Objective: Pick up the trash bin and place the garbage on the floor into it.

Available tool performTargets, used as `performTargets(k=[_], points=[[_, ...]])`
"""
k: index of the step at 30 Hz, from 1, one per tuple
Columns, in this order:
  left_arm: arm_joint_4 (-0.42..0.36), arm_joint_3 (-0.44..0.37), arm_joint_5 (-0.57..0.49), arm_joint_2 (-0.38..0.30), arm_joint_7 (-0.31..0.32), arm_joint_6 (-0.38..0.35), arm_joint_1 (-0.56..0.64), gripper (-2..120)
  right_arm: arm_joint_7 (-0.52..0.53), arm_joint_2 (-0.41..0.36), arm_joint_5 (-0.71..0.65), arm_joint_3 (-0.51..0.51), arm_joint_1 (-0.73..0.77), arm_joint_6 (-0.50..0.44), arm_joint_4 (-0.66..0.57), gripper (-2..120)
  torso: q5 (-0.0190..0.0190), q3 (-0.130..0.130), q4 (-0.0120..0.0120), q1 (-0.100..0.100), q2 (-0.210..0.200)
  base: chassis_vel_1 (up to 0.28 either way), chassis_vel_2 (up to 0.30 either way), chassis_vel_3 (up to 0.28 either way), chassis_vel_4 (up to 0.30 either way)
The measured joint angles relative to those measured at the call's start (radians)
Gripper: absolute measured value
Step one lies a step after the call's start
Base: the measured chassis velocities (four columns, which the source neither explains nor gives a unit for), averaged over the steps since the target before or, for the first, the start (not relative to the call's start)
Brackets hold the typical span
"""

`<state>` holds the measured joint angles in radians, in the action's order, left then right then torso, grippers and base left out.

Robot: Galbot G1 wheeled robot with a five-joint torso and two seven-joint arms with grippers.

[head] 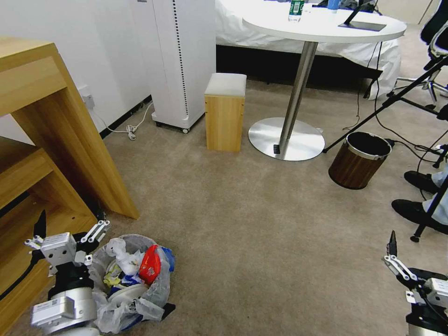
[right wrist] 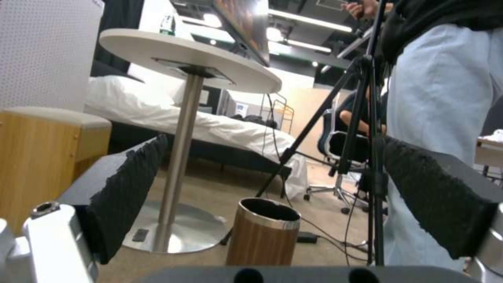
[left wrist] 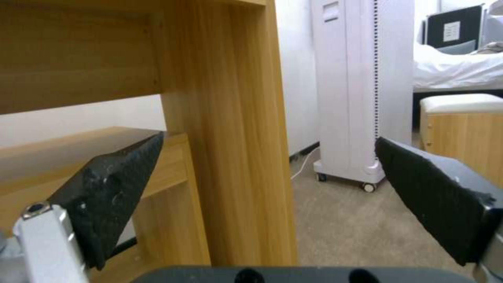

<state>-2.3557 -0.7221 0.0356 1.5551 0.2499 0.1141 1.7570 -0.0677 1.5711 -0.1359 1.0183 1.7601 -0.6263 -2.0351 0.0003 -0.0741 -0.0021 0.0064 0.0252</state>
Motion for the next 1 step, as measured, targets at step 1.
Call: performTargets(k=[1], points=[[0.006,0.007,0.002,0.008,0.003,0.001,0.0,100,0.0,-0.002,-0.002,-0.003,0.0,-0.001,0.001,100,-0.0004,0.0,0.0,0.0,0.0,0.0,0.0,0.0,0.0]])
